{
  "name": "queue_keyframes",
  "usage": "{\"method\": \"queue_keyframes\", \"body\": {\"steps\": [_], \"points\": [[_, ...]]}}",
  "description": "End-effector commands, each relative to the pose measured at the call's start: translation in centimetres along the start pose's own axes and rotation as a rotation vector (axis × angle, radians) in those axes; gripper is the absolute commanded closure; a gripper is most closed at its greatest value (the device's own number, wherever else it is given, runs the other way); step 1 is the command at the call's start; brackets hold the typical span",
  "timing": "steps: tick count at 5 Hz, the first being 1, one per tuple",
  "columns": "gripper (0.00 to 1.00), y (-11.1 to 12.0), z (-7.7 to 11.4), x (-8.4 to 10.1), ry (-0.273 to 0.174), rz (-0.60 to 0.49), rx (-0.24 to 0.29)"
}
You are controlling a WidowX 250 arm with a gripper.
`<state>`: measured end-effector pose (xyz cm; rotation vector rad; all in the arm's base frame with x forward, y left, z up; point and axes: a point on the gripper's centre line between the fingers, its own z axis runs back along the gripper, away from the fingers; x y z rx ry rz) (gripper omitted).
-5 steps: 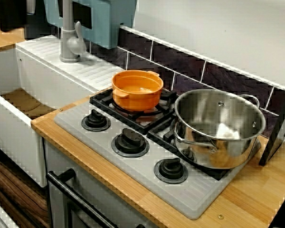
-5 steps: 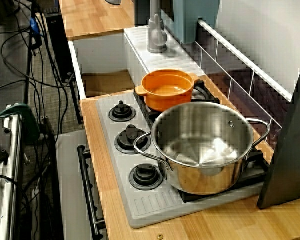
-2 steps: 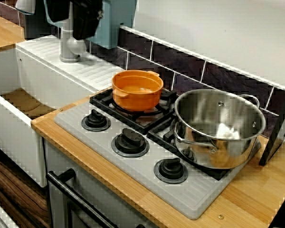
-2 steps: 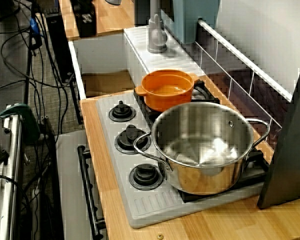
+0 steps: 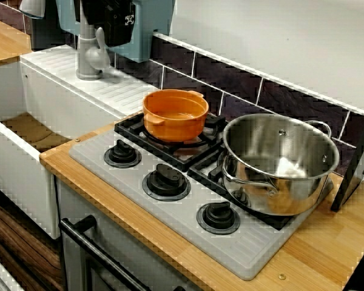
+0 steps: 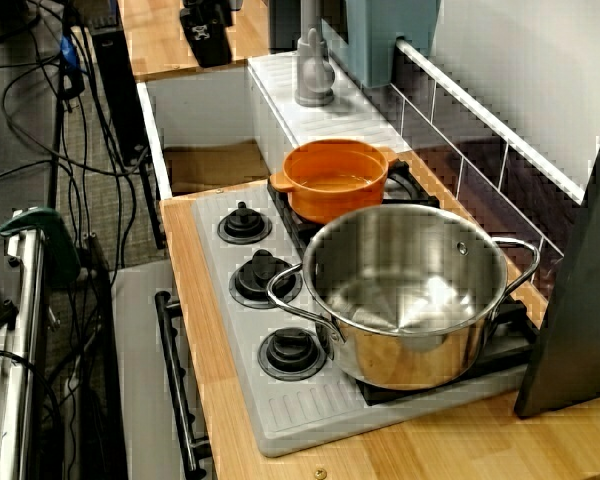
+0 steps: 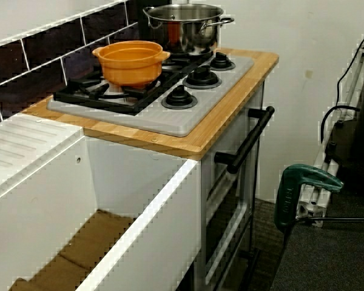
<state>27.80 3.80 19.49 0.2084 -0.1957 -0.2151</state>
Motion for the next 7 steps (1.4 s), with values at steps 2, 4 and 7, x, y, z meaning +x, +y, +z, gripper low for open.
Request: {"method": "queue_keyframes", "body": {"steps": [2,4,7], "points": [[0.00,1.4,-0.1,1.7,-0.189,-0.044,0.024],[0.00,1.4,-0.1,1.7,-0.189,-0.044,0.024],[0.00,0.2,-4.2,7.2,-0.168,-0.170,0.073]]}}
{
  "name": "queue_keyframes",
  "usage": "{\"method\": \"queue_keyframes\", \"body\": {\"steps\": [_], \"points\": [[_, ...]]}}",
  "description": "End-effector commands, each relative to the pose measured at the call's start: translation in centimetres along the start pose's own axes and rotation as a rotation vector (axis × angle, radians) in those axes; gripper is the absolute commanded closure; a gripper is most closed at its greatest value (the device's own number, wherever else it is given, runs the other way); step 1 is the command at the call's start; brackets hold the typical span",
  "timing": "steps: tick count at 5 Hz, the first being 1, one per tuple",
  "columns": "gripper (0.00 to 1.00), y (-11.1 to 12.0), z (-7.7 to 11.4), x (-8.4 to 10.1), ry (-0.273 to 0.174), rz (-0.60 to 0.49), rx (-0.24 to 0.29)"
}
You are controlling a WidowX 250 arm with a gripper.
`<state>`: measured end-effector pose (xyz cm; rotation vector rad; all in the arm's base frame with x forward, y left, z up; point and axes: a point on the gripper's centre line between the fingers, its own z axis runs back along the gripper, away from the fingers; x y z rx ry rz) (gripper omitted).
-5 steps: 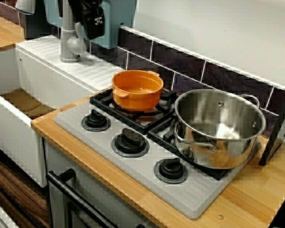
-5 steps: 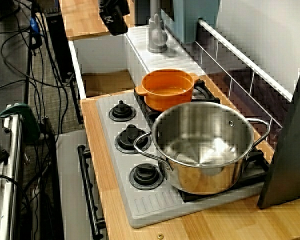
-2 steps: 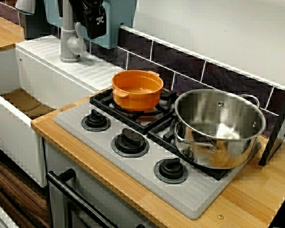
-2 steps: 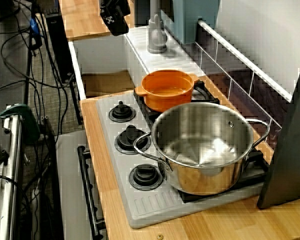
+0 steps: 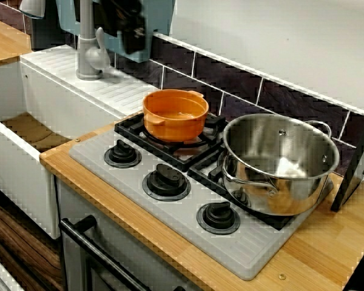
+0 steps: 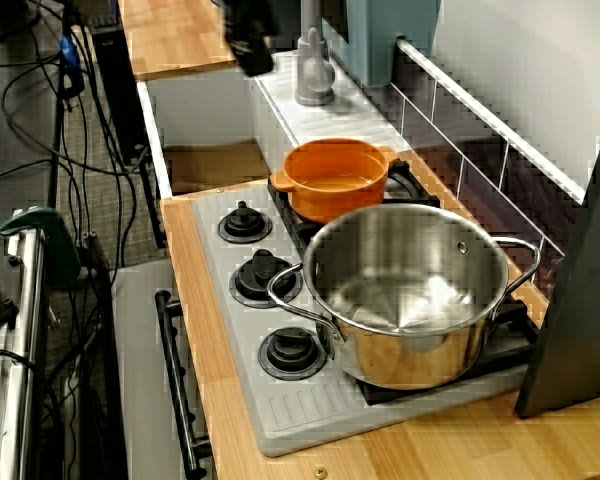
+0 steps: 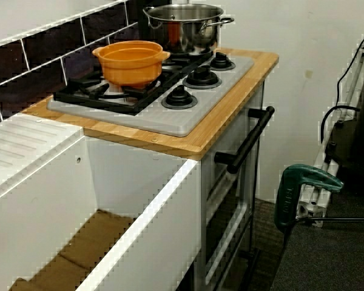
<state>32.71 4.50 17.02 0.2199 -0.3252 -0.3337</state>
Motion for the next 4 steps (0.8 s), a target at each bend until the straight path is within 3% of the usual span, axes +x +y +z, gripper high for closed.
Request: {"method": "queue_keyframes", "body": {"steps": [1,2,4], "points": [[0.00,-0.9,-1.6,3.6,-0.033,-0.143,0.092],[0.00,-0.4,-1.9,3.7,-0.029,-0.155,0.067],[0.00,1.7,-4.3,4.5,0.031,-0.134,-0.029]]}}
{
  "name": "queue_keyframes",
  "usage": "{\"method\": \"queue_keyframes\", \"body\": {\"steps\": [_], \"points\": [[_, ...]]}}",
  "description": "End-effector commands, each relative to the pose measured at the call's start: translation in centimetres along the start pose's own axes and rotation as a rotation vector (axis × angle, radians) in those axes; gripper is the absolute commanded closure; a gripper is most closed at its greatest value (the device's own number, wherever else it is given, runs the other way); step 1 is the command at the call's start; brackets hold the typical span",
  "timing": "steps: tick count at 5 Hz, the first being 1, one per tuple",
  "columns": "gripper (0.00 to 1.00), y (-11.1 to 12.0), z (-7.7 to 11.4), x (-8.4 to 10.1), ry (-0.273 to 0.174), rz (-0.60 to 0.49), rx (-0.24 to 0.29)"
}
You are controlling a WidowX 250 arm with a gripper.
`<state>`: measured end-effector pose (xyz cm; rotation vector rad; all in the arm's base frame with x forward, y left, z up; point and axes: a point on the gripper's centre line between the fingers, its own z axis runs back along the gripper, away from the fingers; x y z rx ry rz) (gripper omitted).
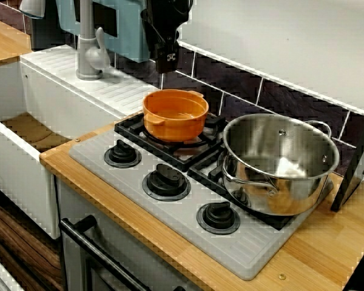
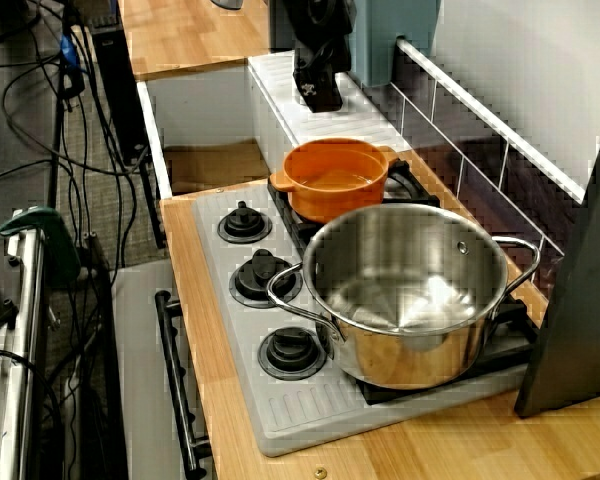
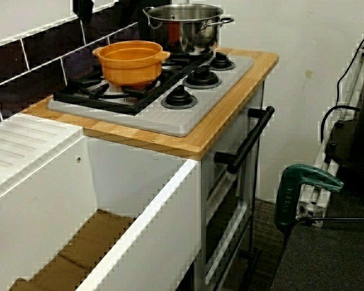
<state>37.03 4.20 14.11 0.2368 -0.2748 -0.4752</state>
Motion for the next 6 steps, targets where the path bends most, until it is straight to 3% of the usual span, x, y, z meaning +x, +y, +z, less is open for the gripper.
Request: {"method": "queue_keyframes", "body": {"steps": [1,3,5,6], "points": [[0.00,1.7,-0.8,1.4,0.018,0.011,-0.053],[0.00,0.0,-0.7,1.7,0.046,-0.002,-0.093],[0.00,-1.1,-1.3,2.3,0.078,-0.008,-0.079],[0.00,-0.8,-2.2,2.6,0.117,0.024,-0.079]]}}
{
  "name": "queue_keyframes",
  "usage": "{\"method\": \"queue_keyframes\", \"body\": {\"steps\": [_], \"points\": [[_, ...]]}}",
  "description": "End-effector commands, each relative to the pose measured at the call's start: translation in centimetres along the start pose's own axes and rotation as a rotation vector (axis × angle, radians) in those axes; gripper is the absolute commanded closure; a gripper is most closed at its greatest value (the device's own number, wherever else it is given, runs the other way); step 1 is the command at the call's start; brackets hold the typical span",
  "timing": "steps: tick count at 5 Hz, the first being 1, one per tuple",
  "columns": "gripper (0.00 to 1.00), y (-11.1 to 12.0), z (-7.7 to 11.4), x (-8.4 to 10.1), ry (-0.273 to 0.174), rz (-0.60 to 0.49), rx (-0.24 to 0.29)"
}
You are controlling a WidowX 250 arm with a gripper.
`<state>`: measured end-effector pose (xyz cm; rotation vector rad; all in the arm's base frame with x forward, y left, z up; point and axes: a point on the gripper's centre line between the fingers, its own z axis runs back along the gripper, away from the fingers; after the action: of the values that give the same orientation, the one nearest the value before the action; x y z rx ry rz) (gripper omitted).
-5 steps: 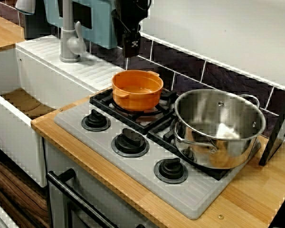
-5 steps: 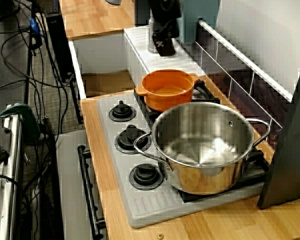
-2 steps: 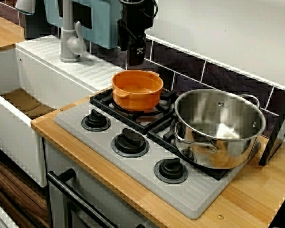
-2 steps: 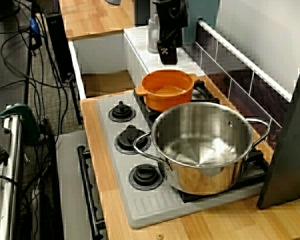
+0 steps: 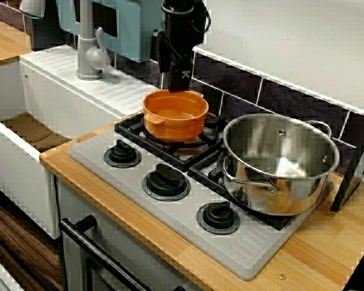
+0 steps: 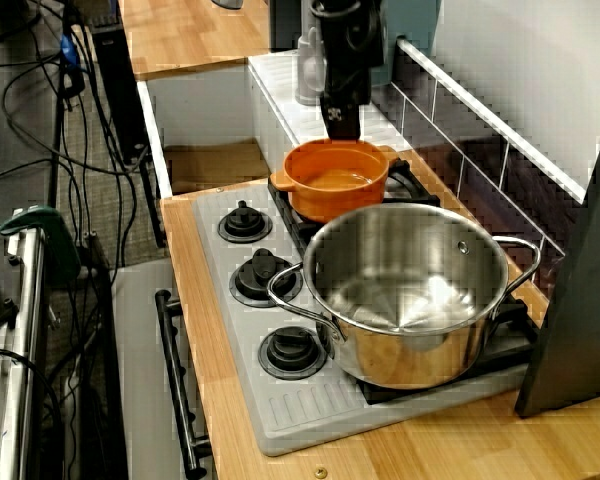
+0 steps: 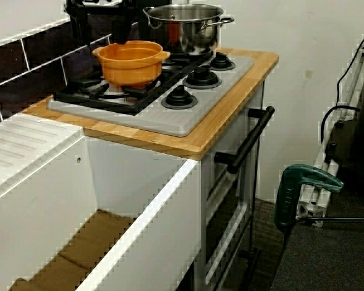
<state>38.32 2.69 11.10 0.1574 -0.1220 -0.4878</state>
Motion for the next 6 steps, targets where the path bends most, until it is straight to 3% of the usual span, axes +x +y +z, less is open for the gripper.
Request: {"method": "queue_keyframes", "body": {"steps": [1,6], "points": [[0.00,0.90,0.13,1.63,0.031,0.070,0.011],[0.00,0.04,-0.45,0.91,0.095,0.062,-0.035]]}}
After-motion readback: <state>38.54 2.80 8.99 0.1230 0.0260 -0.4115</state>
